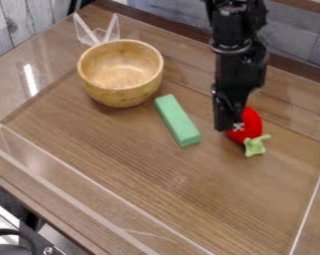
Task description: Move the red fruit to the right
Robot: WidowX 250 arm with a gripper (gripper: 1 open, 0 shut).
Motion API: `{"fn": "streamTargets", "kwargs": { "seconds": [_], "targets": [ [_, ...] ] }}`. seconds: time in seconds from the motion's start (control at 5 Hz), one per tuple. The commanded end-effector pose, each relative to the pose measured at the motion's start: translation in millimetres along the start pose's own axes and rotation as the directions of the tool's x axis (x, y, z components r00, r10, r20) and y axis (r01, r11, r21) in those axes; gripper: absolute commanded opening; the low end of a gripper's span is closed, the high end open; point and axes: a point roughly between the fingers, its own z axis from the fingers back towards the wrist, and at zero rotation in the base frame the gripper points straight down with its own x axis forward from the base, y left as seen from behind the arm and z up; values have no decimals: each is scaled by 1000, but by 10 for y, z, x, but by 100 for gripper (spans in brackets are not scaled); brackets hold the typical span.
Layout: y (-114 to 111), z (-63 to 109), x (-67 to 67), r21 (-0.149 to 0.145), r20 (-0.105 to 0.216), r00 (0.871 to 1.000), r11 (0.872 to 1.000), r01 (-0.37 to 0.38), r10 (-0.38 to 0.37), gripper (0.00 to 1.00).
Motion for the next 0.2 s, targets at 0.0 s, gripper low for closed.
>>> {"fn": "streamTargets", "kwargs": {
  "seconds": [0.0],
  "targets": [
    [-14, 347, 177, 70, 60, 998, 997, -28, 24, 0]
  ]
}}
